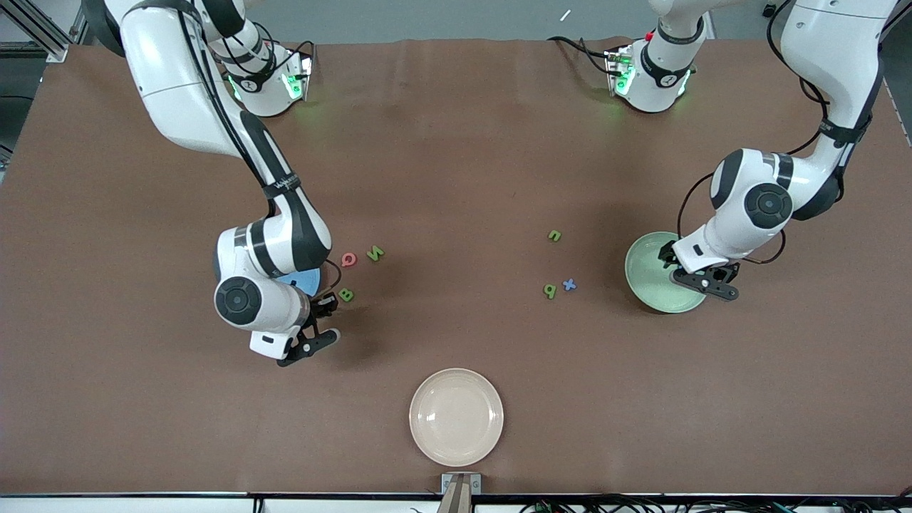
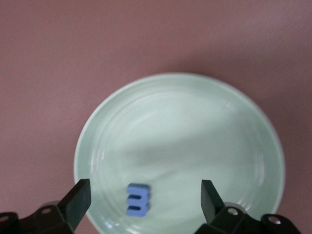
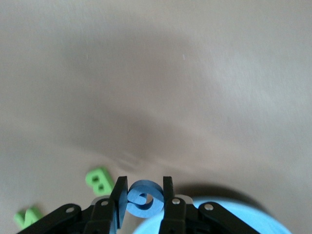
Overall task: Sort uppercase to blue plate, lowercase to green plate
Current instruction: 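Drop the blue m into the green plate while the right gripper lifts the G, then release the blue G into the blue plate while the left gripper reaches the x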
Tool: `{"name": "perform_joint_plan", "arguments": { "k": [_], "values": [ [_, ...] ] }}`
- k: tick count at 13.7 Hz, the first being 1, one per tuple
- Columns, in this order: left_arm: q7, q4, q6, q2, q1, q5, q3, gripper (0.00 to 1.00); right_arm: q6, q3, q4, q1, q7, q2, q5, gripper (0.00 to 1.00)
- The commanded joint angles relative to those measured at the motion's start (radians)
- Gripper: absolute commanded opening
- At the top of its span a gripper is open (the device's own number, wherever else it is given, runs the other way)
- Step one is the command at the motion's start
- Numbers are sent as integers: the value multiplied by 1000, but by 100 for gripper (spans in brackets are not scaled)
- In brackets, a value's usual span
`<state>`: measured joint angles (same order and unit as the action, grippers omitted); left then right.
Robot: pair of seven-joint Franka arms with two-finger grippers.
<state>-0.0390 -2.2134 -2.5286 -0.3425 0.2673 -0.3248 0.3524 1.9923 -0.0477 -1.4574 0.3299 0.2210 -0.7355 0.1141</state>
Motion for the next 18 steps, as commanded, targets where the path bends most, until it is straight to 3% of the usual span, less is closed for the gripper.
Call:
{"name": "perform_joint_plan", "arguments": {
  "k": [1,3,6,8,13,15,16,17,18],
  "values": [
    [204,36,8,5,-20,-17,54,99,-140,-1,28,-29,0,16,-29,0],
    [376,79,10,-24,-80,-14,57,99,-211,-1,25,-55,-5,21,-95,1],
    [632,139,10,-61,-143,-8,57,99,-250,-3,-14,-100,-5,24,-116,4],
    [787,193,10,-111,-168,-8,57,99,-233,-15,-53,-100,-12,21,-151,5],
    [947,297,10,-226,-230,-13,56,99,-55,-15,-176,-95,-20,18,-152,5],
    [962,291,10,-239,-238,-20,56,99,-53,-15,-176,-89,-34,18,-152,25],
    [964,291,10,-253,-249,-22,56,99,-62,-15,-173,-88,-34,22,-152,48],
    [964,287,10,-259,-260,-22,56,99,-75,-15,-167,-84,-34,31,-152,99],
    [964,284,10,-265,-273,-23,56,97,-108,-15,-153,-86,-35,42,-152,100]
  ]
}}
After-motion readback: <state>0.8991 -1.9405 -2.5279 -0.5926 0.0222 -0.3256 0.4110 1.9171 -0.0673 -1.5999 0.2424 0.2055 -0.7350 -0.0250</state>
